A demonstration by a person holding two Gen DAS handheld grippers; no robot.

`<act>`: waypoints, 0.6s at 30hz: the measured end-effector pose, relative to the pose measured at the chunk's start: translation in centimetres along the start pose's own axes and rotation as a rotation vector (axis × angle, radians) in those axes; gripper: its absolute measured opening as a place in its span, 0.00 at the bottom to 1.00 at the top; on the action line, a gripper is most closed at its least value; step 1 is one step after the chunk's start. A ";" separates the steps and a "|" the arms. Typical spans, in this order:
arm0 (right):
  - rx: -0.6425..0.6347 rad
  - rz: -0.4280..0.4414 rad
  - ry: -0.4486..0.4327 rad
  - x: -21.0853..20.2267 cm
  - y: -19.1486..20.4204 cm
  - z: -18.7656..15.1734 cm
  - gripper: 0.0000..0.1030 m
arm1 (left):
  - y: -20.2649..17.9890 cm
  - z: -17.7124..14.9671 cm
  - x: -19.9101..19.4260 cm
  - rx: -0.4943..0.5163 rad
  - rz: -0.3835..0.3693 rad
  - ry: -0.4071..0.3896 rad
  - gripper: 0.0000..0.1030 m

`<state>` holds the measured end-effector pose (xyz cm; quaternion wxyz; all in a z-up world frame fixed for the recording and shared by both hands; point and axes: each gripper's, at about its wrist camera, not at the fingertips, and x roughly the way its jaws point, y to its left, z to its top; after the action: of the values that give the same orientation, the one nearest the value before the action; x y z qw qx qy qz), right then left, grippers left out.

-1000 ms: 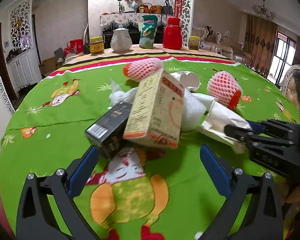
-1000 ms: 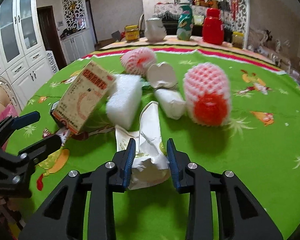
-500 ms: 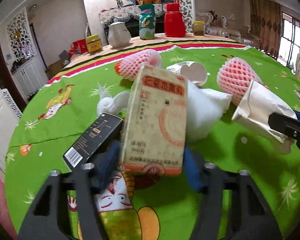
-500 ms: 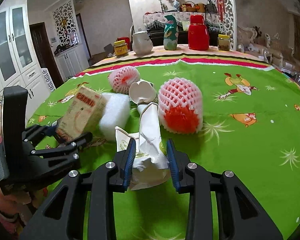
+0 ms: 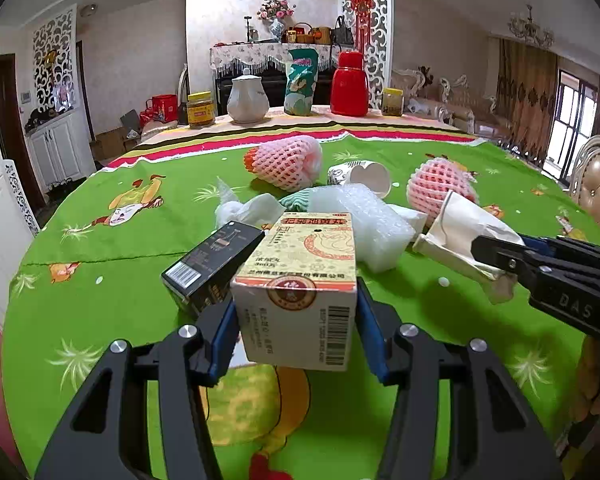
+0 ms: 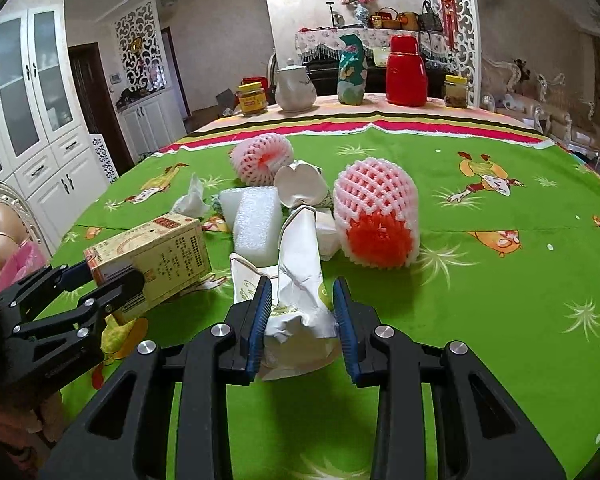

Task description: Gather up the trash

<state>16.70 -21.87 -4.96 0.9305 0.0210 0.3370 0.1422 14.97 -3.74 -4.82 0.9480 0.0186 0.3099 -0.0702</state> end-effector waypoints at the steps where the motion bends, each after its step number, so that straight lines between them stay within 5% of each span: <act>1: 0.000 0.002 -0.002 -0.1 0.0 0.0 0.30 | 0.1 -0.1 -0.3 -0.004 -0.002 -0.003 0.50; 18: 0.007 0.044 -0.048 -1.5 0.7 -0.5 0.30 | 0.5 -1.0 -3.4 -0.020 -0.008 -0.055 0.50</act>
<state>15.12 -21.69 -4.33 0.9349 0.0352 0.3144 0.1609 11.78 -2.71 -3.67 0.9560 0.0060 0.2845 -0.0715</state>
